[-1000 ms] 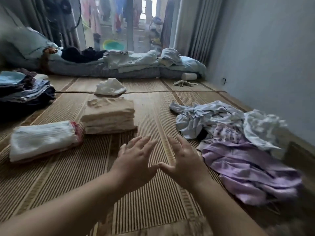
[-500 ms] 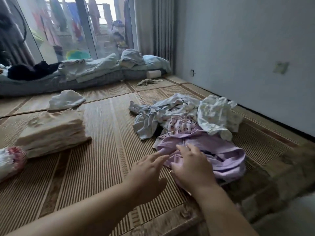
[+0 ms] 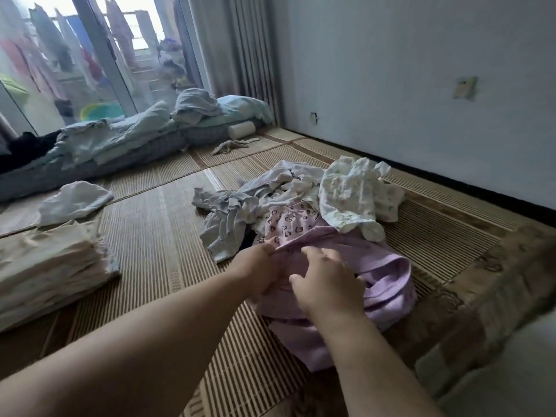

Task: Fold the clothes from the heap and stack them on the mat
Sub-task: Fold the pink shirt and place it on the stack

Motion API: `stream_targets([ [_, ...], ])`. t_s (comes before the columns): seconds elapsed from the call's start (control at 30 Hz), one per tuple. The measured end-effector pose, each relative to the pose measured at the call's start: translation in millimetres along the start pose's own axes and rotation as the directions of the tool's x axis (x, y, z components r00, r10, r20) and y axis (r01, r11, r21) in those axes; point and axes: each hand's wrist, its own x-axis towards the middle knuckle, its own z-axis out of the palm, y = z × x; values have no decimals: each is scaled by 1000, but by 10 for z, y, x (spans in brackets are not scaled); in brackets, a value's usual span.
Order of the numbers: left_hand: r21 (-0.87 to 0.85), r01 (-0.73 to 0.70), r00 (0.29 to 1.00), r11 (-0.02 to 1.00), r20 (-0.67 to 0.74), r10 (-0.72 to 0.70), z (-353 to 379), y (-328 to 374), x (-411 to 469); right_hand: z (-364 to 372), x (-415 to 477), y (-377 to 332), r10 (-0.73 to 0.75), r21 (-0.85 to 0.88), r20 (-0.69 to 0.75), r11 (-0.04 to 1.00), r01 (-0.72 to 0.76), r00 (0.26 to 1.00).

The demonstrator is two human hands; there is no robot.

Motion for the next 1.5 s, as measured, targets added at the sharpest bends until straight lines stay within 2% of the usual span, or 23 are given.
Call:
stream_targets([
  [0.17,12,-194,974,981,-114,194,-464,101,-474,-74,-21,103,115,-123,-158,983,-135,981],
  [0.27,-14,-268,957,963,-119,264,-954,44,-949,-141,-44,210,261,-109,-96,956,-271,961],
  [0.3,-21,-270,956,963,-126,266,-1137,1,-1106,-156,-53,227,251,-70,-65,964,-255,966],
  [0.4,-62,-250,950,966,-207,232,-1664,-336,-1431,-221,-147,56,-20,150,6,989,19,1000],
  [0.47,-31,-145,956,989,-262,132,-2008,-720,-1578,-254,-272,-236,-165,404,-17,901,158,986],
  [0.57,-74,37,958,997,-280,-57,-2425,-1321,-1798,-224,-534,-749,-240,711,5,684,166,971],
  [0.7,-234,136,941,963,-273,-200,-2679,-1907,-2212,155,-901,-1249,-356,785,158,611,101,921],
  [0.77,-389,173,919,905,-267,-290,-2653,-2079,-2469,367,-1087,-1393,-450,757,282,647,92,848],
  [0.8,-450,202,917,870,-225,-330,-2598,-2148,-2587,467,-1175,-1437,-514,747,371,660,80,774],
  [0.9,-377,380,891,845,-97,-444,-2344,-2331,-2800,779,-1482,-1505,-646,706,630,708,30,431],
  [0.93,-328,443,864,834,-91,-495,-2250,-2378,-2840,884,-1577,-1512,-628,639,691,762,103,357],
  [0.97,-282,469,854,837,-96,-511,-2179,-2409,-2857,980,-1643,-1500,-595,540,736,804,249,322],
  [1.03,-173,422,890,890,-109,-443,-2045,-2349,-2851,1094,-1692,-1474,-559,338,784,749,570,270],
  [1.07,-129,368,921,921,-88,-380,-1981,-2255,-2854,1101,-1693,-1474,-560,320,797,711,626,228],
  [1.1,-119,305,948,945,-55,-313,-1909,-2143,-2843,1095,-1677,-1480,-569,345,792,717,606,222],
  [1.13,-100,249,966,963,-40,-254,-1834,-2076,-2792,1069,-1653,-1496,-586,381,764,748,543,271],
  [1.2,112,176,984,978,-47,-172,-1684,-2003,-2649,1019,-1540,-1533,-593,415,610,804,425,527],
  [1.23,244,189,982,951,-38,-186,-1608,-1978,-2584,993,-1451,-1546,-577,392,494,815,426,650],
  [1.27,337,233,970,912,-12,-244,-1526,-1961,-2526,974,-1356,-1543,-555,358,400,827,433,729],
  [1.33,459,280,928,843,94,-360,-1371,-1942,-2461,957,-1199,-1506,-500,288,336,862,418,799],
  [1.37,532,246,918,810,142,-371,-1297,-1936,-2452,967,-1141,-1478,-465,261,351,882,392,813],
  [1.43,692,129,935,710,153,-319,-1182,-1948,-2441,1013,-1067,-1421,-417,229,407,908,350,813],
  [1.5,719,46,970,694,133,-203,-1200,-1963,-2418,1052,-1015,-1382,-391,195,423,920,339,818],
])
